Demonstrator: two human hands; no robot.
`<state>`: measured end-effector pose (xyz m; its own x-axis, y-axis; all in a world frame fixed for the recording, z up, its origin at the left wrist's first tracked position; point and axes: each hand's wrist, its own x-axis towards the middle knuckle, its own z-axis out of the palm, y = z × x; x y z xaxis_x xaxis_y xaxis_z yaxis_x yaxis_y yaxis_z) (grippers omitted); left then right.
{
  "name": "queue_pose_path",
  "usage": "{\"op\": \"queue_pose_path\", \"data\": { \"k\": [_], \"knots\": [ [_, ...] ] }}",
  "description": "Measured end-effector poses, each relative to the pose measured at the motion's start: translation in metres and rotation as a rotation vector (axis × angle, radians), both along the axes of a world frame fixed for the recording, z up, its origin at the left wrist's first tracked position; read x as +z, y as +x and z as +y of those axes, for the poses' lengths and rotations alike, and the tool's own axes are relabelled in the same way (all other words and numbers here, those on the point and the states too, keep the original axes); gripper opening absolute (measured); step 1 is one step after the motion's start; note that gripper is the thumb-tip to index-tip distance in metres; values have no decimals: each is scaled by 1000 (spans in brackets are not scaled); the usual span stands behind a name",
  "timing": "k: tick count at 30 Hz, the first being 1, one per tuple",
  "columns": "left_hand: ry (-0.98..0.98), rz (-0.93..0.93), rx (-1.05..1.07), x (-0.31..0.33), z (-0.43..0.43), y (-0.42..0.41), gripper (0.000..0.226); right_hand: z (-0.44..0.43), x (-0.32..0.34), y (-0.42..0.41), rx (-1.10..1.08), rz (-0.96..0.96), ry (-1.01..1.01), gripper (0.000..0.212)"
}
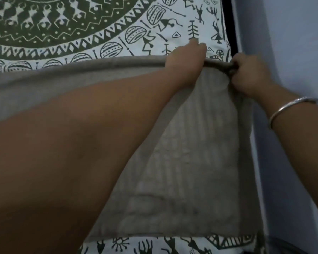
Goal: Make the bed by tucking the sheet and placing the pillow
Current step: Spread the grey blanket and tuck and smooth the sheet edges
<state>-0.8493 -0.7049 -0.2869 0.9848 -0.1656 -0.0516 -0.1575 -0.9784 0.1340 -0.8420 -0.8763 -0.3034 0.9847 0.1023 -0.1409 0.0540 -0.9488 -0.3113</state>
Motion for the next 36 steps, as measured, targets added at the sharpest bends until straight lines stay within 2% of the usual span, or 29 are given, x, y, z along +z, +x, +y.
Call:
{"op": "queue_pose_path", "data": {
  "k": [2, 4, 5, 7, 8, 10, 12, 14, 15, 16, 18, 19, 20, 21, 23, 24, 25, 27, 29, 31, 34, 36],
  "knots": [
    [-134, -57, 88, 1, -3, 1, 23, 5, 8, 7, -124, -142, 64, 23],
    [-230, -90, 108, -2, -1, -9, 25, 15, 12, 4, -208, -182, 128, 33],
    [-248, -83, 74, -7, -2, -20, 32, 23, 9, -5, -162, -180, 113, 44],
    [-202, -71, -4, -21, -5, -52, 48, 42, 0, -29, 66, -164, 63, 57],
    [-152, -71, -13, -27, -5, -67, 53, 50, -6, -42, 162, -138, 59, 58],
    [-57, -31, 6, -35, -1, -86, 55, 52, -19, -59, 215, -84, 16, 56],
    [1, 45, 47, -35, 4, -92, 58, 38, -26, -60, 128, -11, -54, 58],
    [-2, 117, 54, -29, 0, -99, 68, 24, -20, -56, -112, 101, -48, 63],
    [-6, 140, 27, -26, -7, -107, 73, 20, -16, -59, -207, 103, -72, 65],
    [-7, 147, -11, -24, -14, -118, 75, 21, -11, -68, -209, 44, -123, 66],
    [-19, 134, -66, -22, -21, -146, 76, 28, -6, -101, 49, -89, -130, 62],
    [-10, 126, -74, -23, -19, -161, 77, 29, -8, -122, 197, -89, -101, 59],
    [10, 117, -80, -25, -16, -176, 79, 25, -11, -142, 252, -58, -81, 58],
    [29, 109, -89, -27, -14, -191, 79, 18, -13, -158, 202, -5, -80, 57],
    [25, 102, -105, -27, -16, -217, 78, -1, -19, -173, -90, 92, -93, 61],
    [7, 108, -113, -26, -17, -227, 79, -5, -16, -179, -197, 100, -121, 63],
    [-15, 116, -117, -23, -19, -236, 81, -4, -11, -187, -208, 61, -158, 65],
    [-45, 109, -107, -19, -21, -255, 87, 6, -2, -211, 25, -33, -134, 68],
    [-18, 110, -129, -18, -20, -277, 89, 10, -4, -243, 253, -9, -135, 70],
    [36, 155, -186, -19, -19, -299, 85, -1, -5, -265, 157, 75, -156, 74],
    [17, 196, -210, -15, -23, -315, 83, -13, -5, -275, -217, 171, -105, 77],
    [32, 220, -287, -14, -26, -321, 84, -4, 2, -286, -179, 106, -147, 72]
  ]
}}
